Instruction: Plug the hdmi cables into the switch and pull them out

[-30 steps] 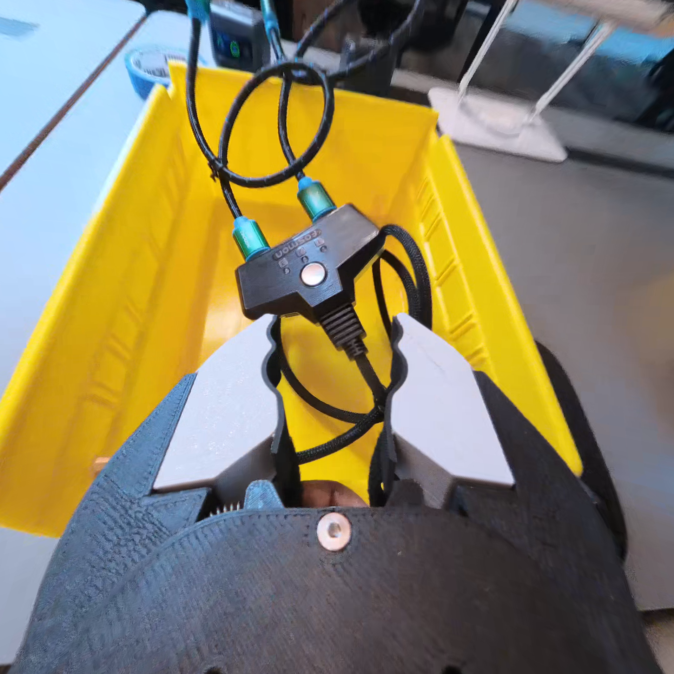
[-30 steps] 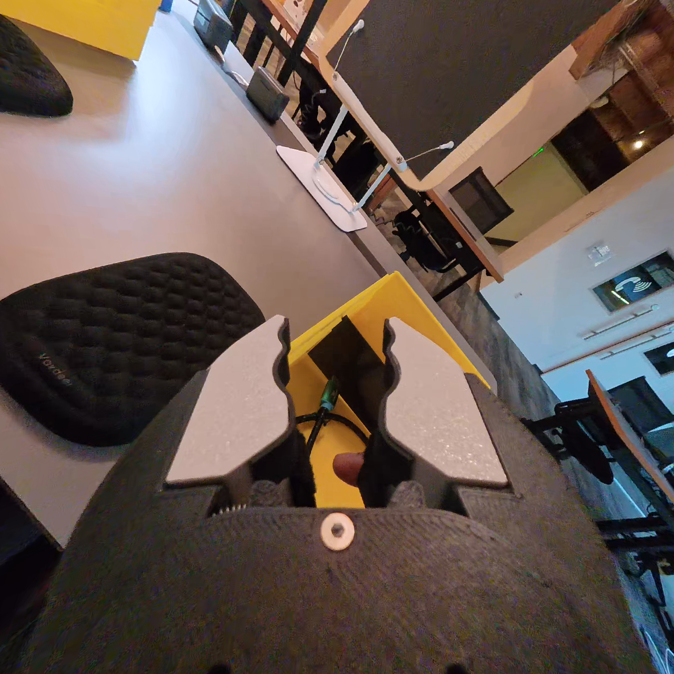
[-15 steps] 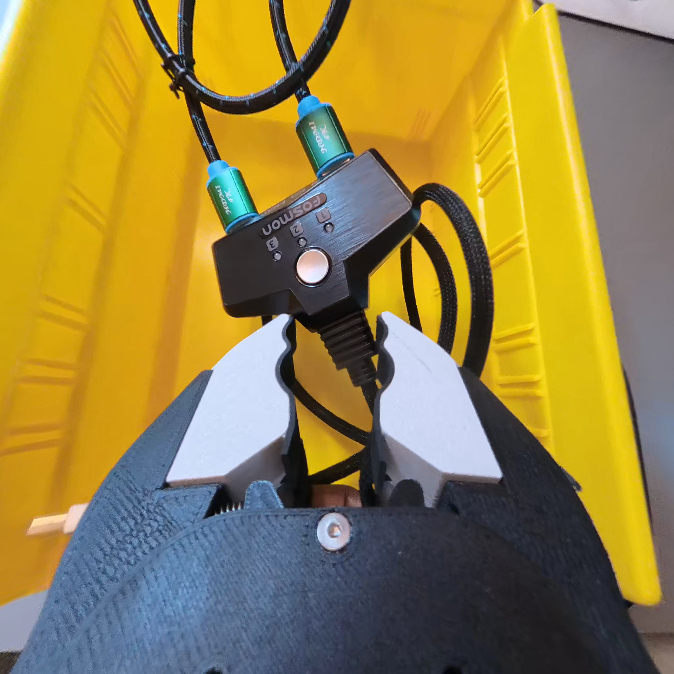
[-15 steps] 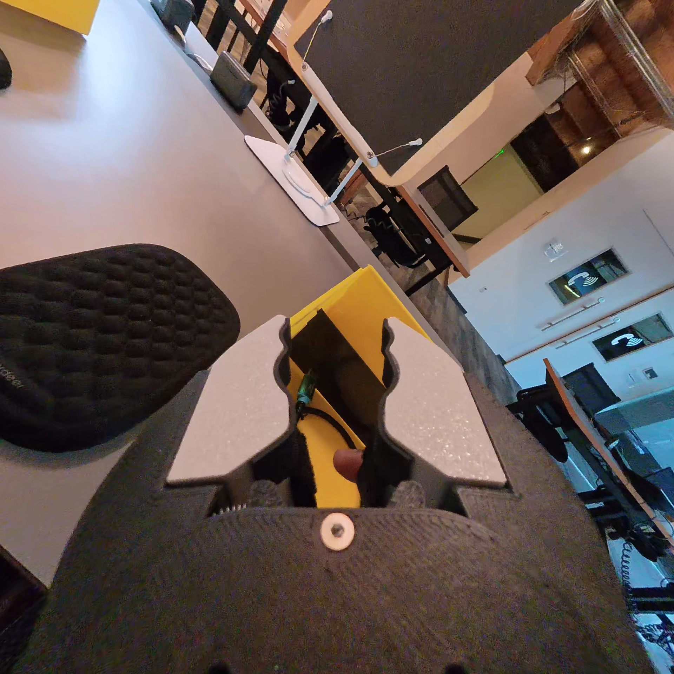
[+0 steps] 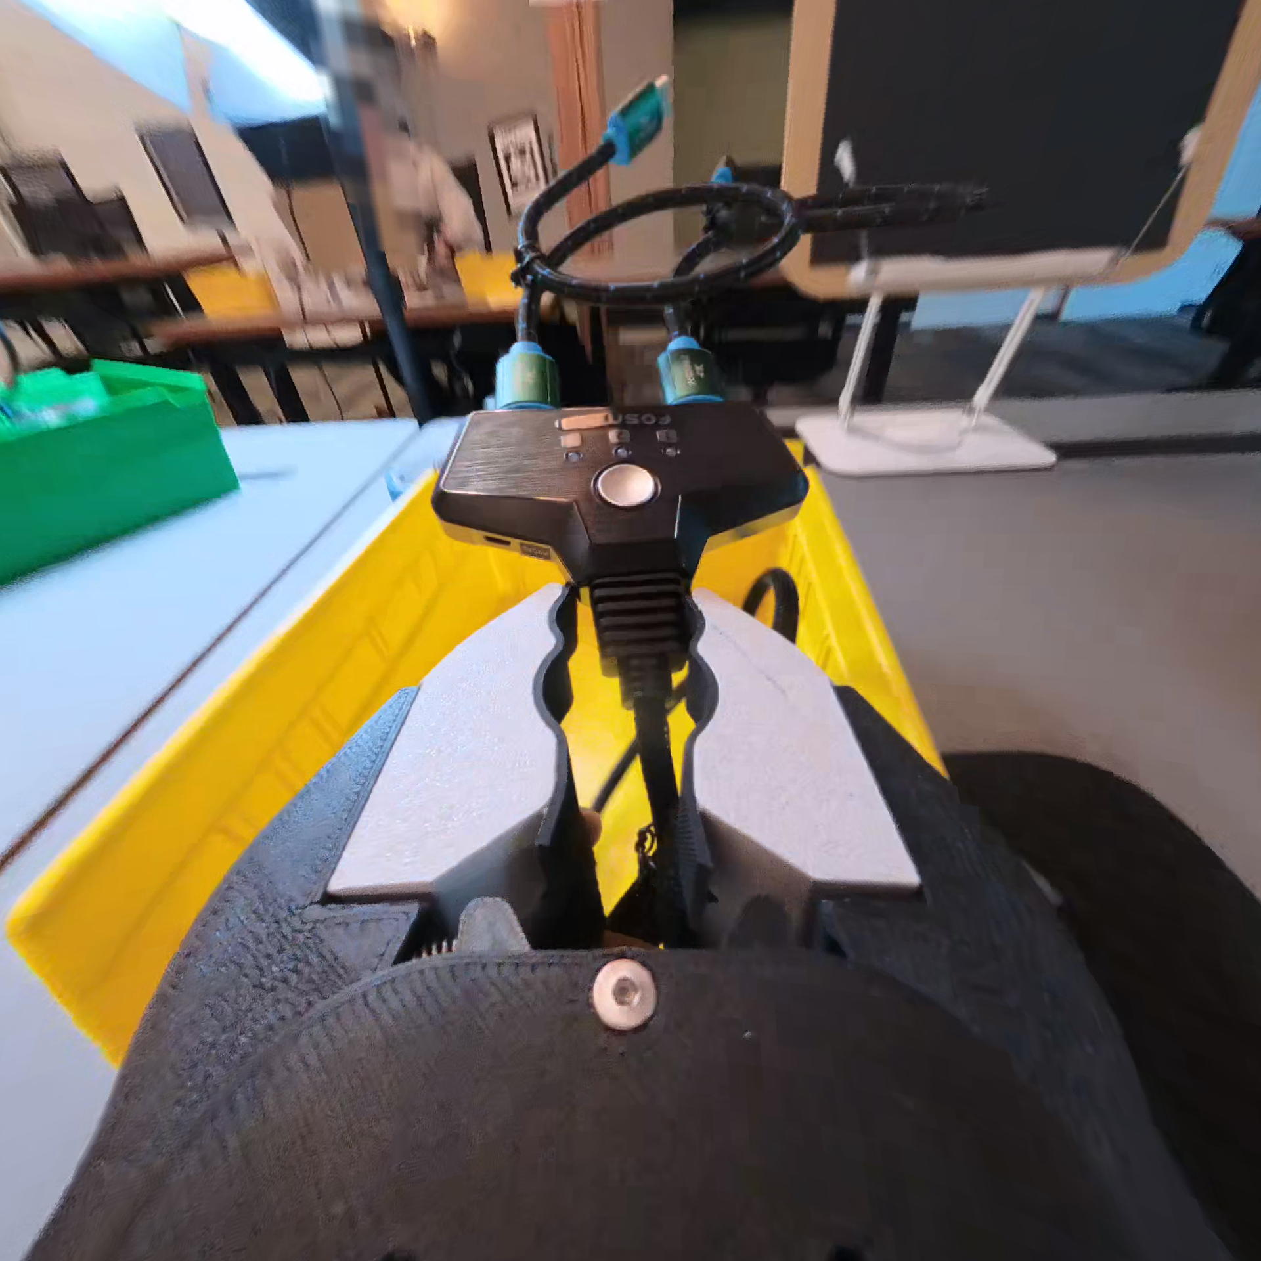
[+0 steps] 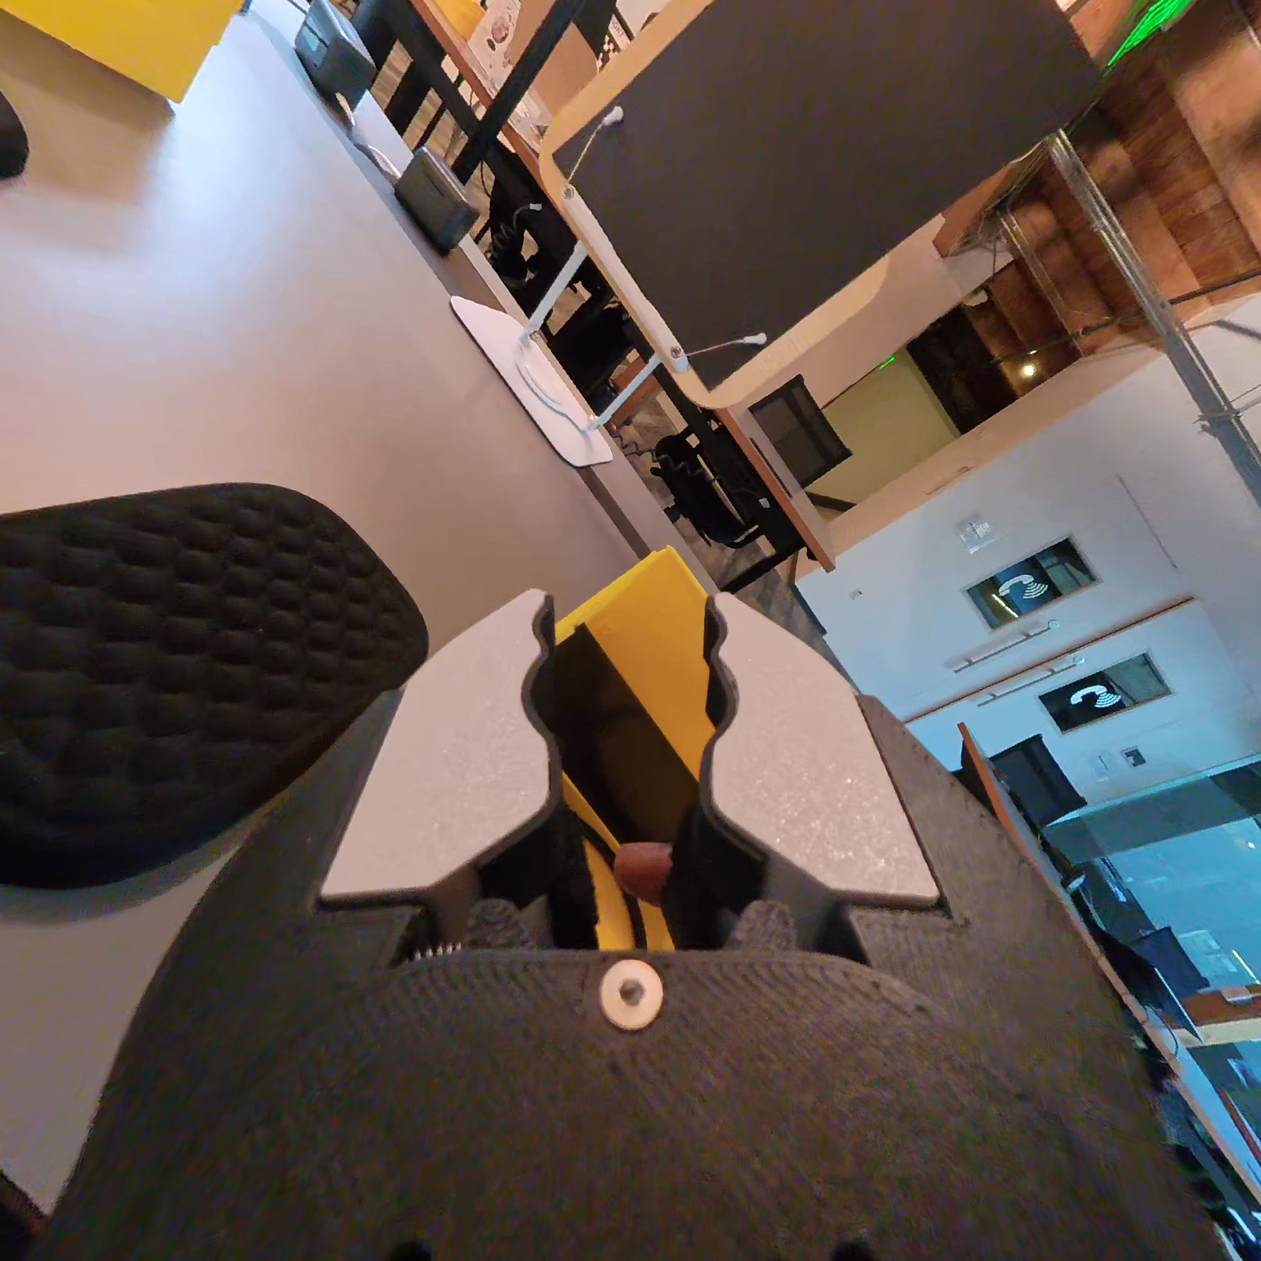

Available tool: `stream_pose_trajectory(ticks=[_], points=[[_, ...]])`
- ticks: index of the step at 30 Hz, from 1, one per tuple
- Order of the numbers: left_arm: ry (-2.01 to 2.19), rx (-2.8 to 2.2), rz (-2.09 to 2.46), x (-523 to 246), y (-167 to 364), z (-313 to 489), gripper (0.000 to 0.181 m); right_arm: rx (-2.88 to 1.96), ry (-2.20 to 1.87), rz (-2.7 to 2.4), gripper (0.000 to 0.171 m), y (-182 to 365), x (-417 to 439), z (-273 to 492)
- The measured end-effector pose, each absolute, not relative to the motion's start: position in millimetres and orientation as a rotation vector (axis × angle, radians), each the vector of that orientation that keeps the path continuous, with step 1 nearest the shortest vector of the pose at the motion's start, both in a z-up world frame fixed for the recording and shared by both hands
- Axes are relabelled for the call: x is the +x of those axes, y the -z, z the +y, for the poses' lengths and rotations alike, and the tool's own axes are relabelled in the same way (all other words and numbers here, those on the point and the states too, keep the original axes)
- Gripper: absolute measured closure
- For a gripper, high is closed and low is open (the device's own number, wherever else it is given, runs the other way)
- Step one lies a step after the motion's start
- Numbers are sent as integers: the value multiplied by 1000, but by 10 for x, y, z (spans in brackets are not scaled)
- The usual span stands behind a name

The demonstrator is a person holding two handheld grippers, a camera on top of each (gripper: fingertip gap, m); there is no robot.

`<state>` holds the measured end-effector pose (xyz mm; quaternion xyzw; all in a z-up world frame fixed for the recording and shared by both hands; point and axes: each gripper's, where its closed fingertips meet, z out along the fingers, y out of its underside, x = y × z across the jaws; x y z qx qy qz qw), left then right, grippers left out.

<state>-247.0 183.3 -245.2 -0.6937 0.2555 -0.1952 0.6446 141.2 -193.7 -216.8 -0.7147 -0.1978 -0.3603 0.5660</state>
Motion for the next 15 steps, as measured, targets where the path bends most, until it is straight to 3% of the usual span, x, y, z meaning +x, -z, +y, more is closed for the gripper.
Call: stream_pose_trajectory(ticks=[9,15], points=[[432,-1017,496,-2355,1306,1304,153,-1540,640,-487,131,2018,1075,-1761],[537,-790,626,-1807,910,636,154,-1321,21,-460,125,1772,351,-1508]])
